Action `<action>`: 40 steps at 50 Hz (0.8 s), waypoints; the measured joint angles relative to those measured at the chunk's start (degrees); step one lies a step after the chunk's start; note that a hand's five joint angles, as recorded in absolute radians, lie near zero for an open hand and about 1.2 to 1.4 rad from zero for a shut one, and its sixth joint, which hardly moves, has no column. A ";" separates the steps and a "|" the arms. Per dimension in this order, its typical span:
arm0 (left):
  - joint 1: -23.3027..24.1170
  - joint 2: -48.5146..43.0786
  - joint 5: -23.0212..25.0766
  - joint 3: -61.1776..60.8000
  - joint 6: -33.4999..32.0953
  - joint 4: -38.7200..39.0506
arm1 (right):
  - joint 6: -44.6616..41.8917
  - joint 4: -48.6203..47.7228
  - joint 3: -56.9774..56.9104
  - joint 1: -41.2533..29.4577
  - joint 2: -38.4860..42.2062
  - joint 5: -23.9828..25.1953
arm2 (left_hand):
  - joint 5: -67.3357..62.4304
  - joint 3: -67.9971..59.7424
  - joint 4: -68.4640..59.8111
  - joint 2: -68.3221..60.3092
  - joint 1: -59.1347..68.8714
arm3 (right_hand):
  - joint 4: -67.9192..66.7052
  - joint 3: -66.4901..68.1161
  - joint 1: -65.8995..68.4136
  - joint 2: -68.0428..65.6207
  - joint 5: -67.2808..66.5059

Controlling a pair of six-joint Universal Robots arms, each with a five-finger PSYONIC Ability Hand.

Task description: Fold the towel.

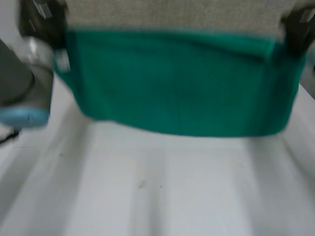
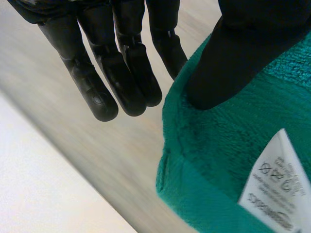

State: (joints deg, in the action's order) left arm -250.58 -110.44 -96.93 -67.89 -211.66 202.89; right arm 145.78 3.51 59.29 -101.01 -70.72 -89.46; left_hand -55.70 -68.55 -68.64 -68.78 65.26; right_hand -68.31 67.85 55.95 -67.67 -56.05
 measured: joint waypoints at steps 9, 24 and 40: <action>0.45 3.94 -1.92 0.00 1.60 9.19 | 7.24 -3.04 -1.54 0.02 -6.53 3.97 | 0.00 0.00 -0.01 0.00 0.00 | 0.00 0.00 0.00 0.00 -0.59; -1.50 2.53 1.60 -29.63 4.65 9.14 | -1.71 6.47 10.95 0.38 5.87 12.13 | 0.00 0.00 -0.03 -0.02 0.00 | 0.00 0.00 0.00 0.00 -0.64; -1.67 -3.85 3.54 -36.03 4.80 10.25 | -2.38 5.89 16.31 1.83 16.44 11.39 | 0.00 0.00 -0.04 -0.02 0.00 | 22.12 -23.46 -21.67 23.86 20.46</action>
State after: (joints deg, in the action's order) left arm -252.26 -114.28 -93.39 -103.92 -206.86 213.15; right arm 143.40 9.41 75.60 -99.18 -54.27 -78.07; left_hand -55.70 -68.55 -68.68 -68.80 65.26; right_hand -46.19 44.39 34.27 -43.80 -35.59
